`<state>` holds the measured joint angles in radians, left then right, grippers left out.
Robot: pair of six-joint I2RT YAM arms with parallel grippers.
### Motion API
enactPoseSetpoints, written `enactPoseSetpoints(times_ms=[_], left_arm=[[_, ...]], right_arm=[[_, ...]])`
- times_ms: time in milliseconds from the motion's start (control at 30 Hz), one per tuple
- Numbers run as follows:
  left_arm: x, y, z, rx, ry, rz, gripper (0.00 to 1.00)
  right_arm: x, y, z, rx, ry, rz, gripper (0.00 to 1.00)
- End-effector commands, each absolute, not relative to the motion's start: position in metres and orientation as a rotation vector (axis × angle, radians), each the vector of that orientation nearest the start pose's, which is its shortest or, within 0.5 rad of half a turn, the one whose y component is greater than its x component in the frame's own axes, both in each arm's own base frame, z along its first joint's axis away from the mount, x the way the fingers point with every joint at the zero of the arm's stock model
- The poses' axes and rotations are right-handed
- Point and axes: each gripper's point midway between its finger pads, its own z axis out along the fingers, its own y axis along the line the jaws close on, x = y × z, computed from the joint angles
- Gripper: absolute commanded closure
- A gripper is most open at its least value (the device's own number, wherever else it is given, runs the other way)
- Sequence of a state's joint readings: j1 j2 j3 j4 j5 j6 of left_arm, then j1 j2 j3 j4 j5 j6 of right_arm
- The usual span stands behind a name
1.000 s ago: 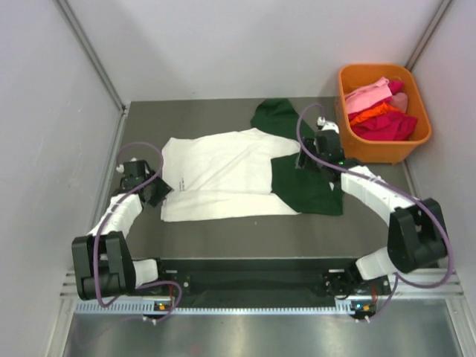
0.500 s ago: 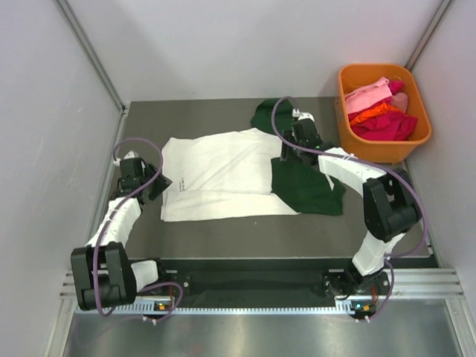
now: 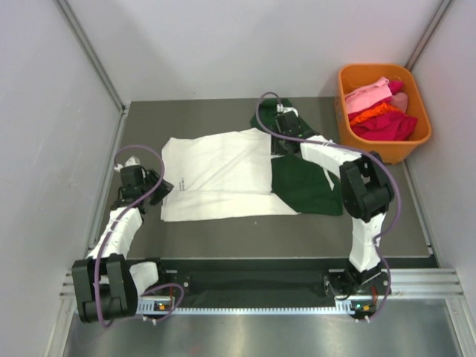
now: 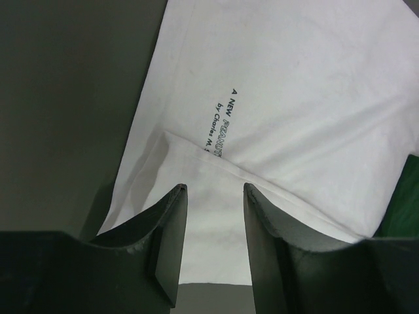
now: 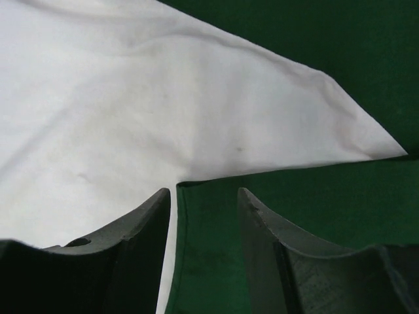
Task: Fold and stack the t-shirts
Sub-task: Fold the tshirt
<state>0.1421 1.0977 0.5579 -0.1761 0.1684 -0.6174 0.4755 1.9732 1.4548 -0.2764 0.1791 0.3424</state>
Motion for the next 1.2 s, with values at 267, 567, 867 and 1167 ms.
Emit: enactPoseSetpoints(times_ms=[267, 567, 867, 1167], left_arm=[[0.315, -0.012, 0.102, -0.724, 2.128, -0.462, 0.57], [0.312, -0.010, 0.098, -0.714, 2.150, -0.440, 0.57], [0.313, -0.010, 0.098, -0.716, 2.154, -0.436, 0.57], [0.312, -0.009, 0.096, -0.716, 2.160, -0.432, 0.58]], right_arm=[[0.466, 0.246, 0.061, -0.129, 2.395, 0.185, 0.54], [0.465, 0.249, 0.048, -0.132, 2.417, 0.192, 0.69], [0.470, 0.246, 0.056, -0.117, 2.400, 0.157, 1.00], [0.478, 0.238, 0.088, -0.086, 2.326, 0.124, 1.00]])
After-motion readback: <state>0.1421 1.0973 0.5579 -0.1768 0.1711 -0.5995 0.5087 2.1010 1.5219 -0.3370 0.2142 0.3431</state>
